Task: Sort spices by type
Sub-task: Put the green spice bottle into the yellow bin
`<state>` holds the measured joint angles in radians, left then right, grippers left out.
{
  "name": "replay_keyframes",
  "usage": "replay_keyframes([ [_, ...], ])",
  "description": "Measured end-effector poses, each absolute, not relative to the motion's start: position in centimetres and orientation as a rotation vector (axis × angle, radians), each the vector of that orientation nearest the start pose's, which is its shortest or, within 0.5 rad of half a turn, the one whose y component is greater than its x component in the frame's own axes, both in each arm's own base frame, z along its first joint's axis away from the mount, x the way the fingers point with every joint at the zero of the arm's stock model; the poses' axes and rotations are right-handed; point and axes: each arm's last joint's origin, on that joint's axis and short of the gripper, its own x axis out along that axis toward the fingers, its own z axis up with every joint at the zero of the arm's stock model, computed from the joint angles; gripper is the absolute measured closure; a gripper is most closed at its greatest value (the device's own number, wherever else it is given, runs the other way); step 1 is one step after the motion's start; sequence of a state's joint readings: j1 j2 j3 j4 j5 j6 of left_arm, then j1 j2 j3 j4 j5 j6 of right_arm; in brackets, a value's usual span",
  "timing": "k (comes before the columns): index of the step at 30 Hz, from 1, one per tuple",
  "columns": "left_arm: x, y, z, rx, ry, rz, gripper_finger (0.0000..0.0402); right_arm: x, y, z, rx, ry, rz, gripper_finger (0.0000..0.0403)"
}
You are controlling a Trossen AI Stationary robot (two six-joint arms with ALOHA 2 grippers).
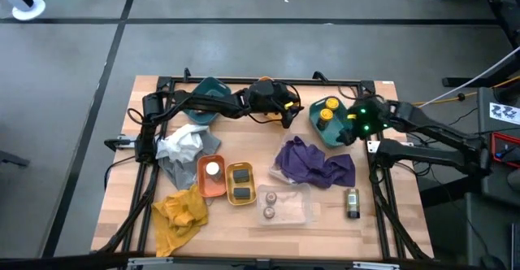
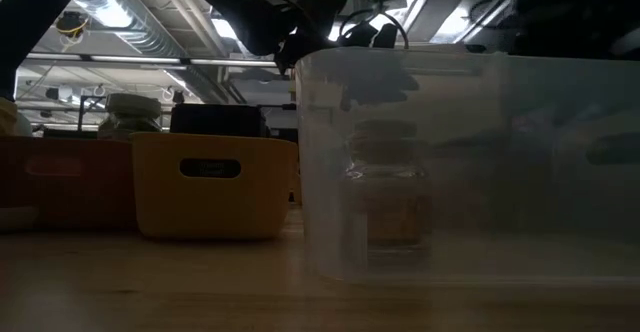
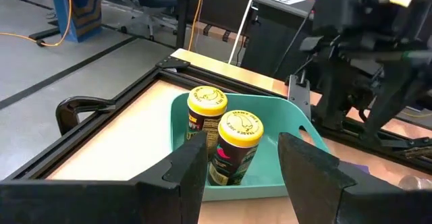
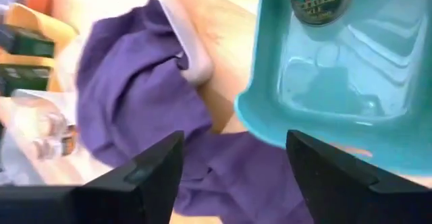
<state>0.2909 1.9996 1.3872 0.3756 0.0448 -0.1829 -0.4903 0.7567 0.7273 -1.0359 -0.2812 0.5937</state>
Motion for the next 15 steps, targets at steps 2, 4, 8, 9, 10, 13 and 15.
replay_keyframes([
  [2,44.0,13.0,22.9,-0.221,0.211,0.266,0.0235,10.4,-4.3,25.8,0.961,0.892,-0.478,0.0143],
  [4,44.0,13.0,22.9,-0.221,0.212,0.266,0.0235,9.9,-3.5,26.2,0.983,0.865,-0.453,0.0143],
  [8,44.0,13.0,22.9,-0.221,0.212,0.266,0.0235,9.7,-2.0,26.6,1.007,0.835,-0.439,0.0143],
  [9,44.0,13.0,22.9,-0.221,0.212,0.266,0.0235,9.7,-1.7,26.6,1.007,0.836,-0.452,0.0143],
  [10,44.0,13.0,22.9,-0.221,0.212,0.266,0.0235,9.8,-1.3,26.6,1.002,0.840,-0.458,0.0143],
  [13,44.0,13.0,22.9,-0.222,0.216,0.266,0.0235,10.4,-0.2,26.5,0.992,0.853,-0.444,0.0143],
  [15,44.0,13.0,22.8,-0.222,0.219,0.266,0.0235,11.3,0.7,26.6,0.983,0.845,-0.403,0.0143],
])
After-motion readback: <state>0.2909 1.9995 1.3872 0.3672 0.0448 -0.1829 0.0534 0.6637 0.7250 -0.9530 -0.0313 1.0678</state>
